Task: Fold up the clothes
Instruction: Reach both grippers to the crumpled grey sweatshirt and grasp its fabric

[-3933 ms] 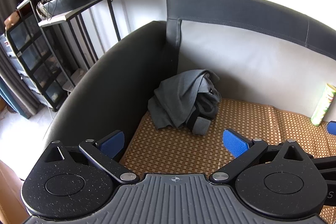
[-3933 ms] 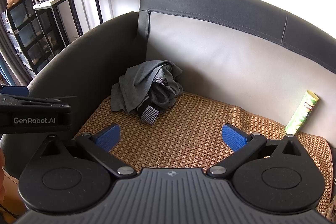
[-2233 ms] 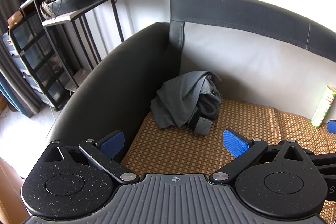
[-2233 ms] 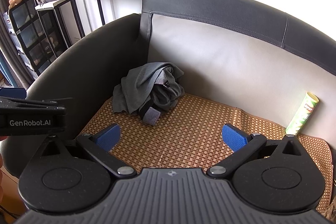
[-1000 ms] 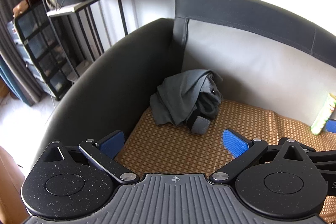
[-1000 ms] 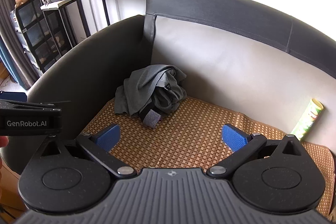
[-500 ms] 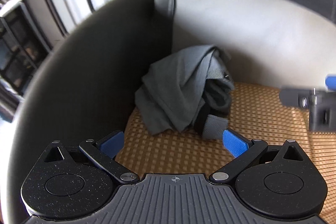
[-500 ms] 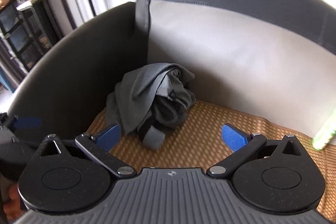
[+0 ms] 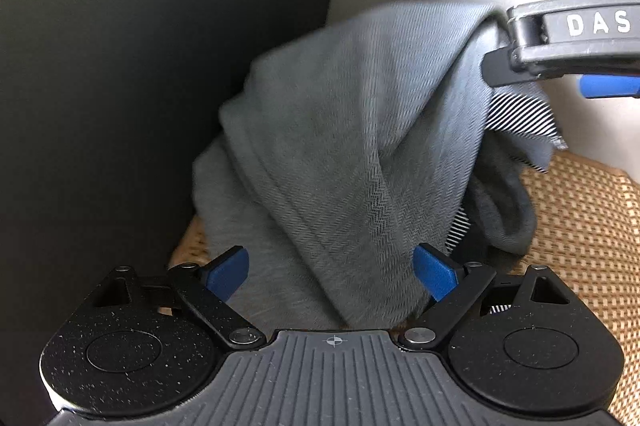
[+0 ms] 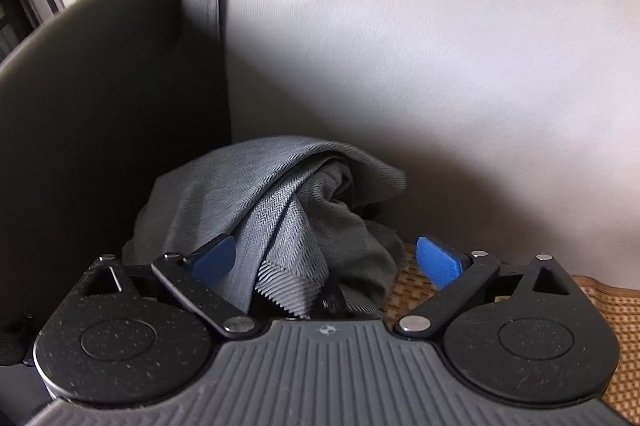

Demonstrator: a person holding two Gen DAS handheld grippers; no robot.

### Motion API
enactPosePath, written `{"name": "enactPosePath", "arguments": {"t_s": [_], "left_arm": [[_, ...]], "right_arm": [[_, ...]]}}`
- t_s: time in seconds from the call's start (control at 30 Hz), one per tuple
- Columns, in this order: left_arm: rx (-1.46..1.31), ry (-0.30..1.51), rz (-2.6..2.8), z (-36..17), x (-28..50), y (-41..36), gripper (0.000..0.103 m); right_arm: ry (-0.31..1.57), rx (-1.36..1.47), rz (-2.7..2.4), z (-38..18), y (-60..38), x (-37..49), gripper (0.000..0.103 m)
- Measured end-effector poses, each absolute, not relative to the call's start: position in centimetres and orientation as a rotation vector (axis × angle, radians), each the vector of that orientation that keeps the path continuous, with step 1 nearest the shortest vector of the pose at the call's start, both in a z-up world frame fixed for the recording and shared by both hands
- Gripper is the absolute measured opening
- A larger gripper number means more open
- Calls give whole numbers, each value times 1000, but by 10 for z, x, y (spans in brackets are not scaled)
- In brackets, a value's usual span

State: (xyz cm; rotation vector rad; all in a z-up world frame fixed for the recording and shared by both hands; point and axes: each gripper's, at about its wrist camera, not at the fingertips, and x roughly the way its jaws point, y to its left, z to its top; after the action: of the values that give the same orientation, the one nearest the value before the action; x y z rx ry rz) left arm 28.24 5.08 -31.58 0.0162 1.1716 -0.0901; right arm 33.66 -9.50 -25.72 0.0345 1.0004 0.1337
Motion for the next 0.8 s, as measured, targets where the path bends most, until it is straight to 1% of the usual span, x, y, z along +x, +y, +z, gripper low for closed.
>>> {"name": "enactPosePath", "arguments": {"t_s": [0.03, 0.07, 0.1, 0.13, 0.17, 0.2, 0.23, 0.3, 0.43, 0.57, 0.67, 0.7, 0.73, 0.8], "left_arm": [[3, 1180, -97, -321, 285, 50, 88], [-11, 1192, -114, -325, 286, 49, 77], [-25, 1205, -134, -329, 288, 48, 52], [-39, 1218, -153, -333, 289, 47, 39], [-54, 1228, -159, -335, 290, 46, 12], [-58, 1228, -142, -336, 290, 46, 0], [-59, 1224, -130, -333, 288, 46, 0], [-60, 1203, -120, -325, 282, 46, 0], [-27, 1114, -128, -281, 248, 45, 0], [-49, 1025, -138, -211, 195, 48, 0], [-51, 967, -177, -157, 148, 40, 0], [-44, 952, -197, -137, 125, 34, 0], [-36, 940, -218, -120, 103, 27, 0], [-38, 947, -251, -94, 55, 12, 0]], "right_arm": [[1016, 20, 147, -264, -92, 340, 90], [1029, 13, 161, -269, -90, 342, 81], [1042, 20, 179, -273, -89, 343, 74], [1053, 47, 204, -277, -90, 344, 58], [1065, 72, 227, -280, -91, 344, 37], [1078, 95, 248, -281, -92, 343, 29], [1085, 105, 264, -281, -92, 341, 18], [1071, 85, 286, -276, -90, 332, 10], [1013, 119, 340, -246, -100, 307, 8], [947, 191, 374, -196, -128, 270, 7], [894, 204, 412, -145, -162, 215, 6], [881, 207, 423, -127, -175, 194, 4], [867, 210, 434, -110, -187, 174, 1], [856, 209, 440, -81, -215, 125, 1]]}}
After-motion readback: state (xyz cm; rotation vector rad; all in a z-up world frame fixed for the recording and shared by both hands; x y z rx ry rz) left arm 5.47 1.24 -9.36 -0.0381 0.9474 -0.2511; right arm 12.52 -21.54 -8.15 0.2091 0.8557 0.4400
